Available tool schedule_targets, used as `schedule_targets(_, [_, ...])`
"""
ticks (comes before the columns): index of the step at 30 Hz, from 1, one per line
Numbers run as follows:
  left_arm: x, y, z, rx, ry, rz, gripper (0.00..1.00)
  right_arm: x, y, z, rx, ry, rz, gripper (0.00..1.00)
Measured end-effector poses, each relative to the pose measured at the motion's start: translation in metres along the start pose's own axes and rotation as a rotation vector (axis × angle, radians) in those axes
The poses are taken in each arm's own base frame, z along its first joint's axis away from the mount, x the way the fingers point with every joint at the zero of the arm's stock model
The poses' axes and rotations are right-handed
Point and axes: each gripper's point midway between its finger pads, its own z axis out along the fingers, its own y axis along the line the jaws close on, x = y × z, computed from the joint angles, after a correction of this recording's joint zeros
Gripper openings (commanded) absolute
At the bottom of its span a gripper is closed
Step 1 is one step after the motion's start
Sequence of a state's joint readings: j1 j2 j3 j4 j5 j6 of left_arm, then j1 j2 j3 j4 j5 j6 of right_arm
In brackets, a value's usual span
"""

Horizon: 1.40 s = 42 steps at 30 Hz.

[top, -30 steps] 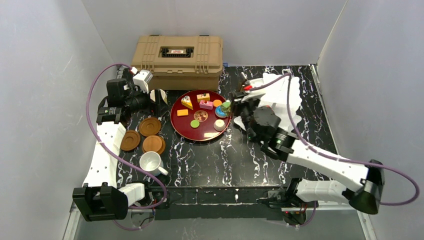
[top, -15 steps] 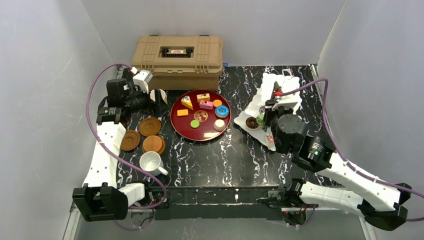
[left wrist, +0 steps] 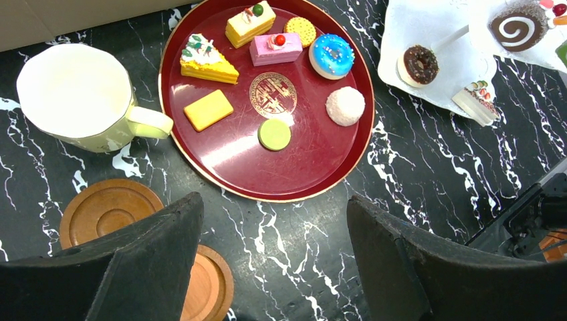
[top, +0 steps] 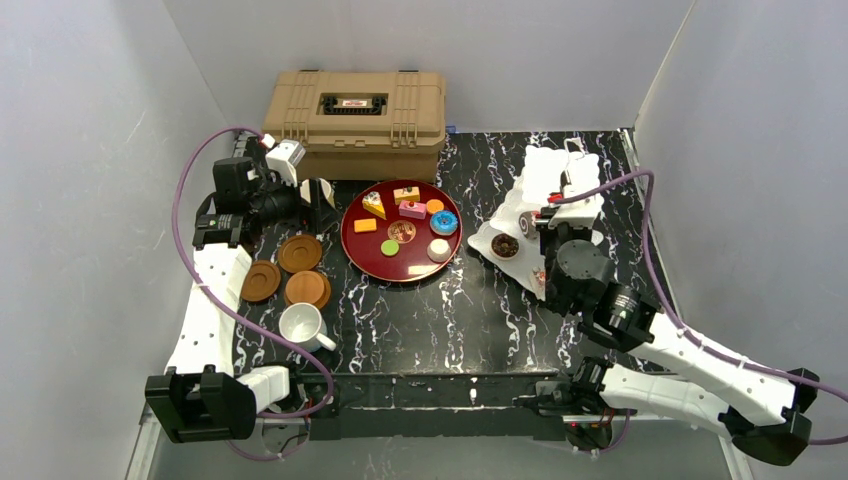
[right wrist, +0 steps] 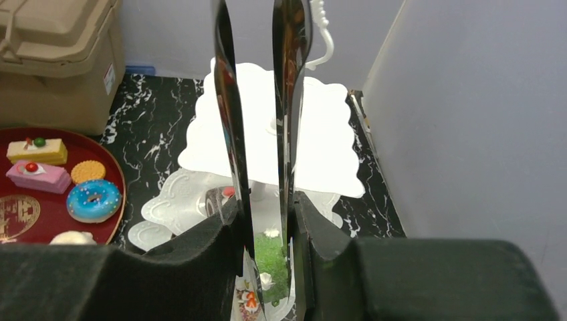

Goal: Serve the afternoon tea
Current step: Place the desert on the desert table.

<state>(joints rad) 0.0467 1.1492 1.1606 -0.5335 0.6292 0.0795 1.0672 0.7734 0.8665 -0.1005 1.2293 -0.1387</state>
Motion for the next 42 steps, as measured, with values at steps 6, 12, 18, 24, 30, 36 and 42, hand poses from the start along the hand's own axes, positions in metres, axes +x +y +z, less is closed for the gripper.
schedule_targets(6, [-0.002,-0.001,0.000,0.004,0.001,-0.003,0.76,-0.016,-0.012,0.001,0.052,-0.040,0.041,0.28])
schedule_targets(12, [-0.005,-0.002,-0.001,0.008,-0.004,-0.001,0.76,-0.019,-0.013,0.018,0.120,-0.044,0.033,0.28])
schedule_targets(18, [-0.004,-0.002,-0.001,0.008,-0.004,0.001,0.76,0.013,-0.009,0.043,0.154,0.000,-0.032,0.34])
schedule_targets(24, [-0.003,-0.002,-0.001,0.008,0.003,-0.003,0.76,0.015,-0.010,0.046,0.146,-0.008,0.011,0.54])
schedule_targets(30, [-0.002,-0.002,-0.001,0.008,0.003,-0.004,0.77,0.009,-0.014,0.042,0.134,-0.026,0.069,0.59])
schedule_targets(36, [-0.003,-0.002,-0.002,0.008,0.003,-0.004,0.77,0.008,-0.020,0.036,0.121,-0.028,0.086,0.53])
schedule_targets(42, [-0.003,-0.002,-0.002,0.008,0.003,-0.004,0.77,-0.010,-0.015,0.027,-0.003,-0.055,0.104,0.49])
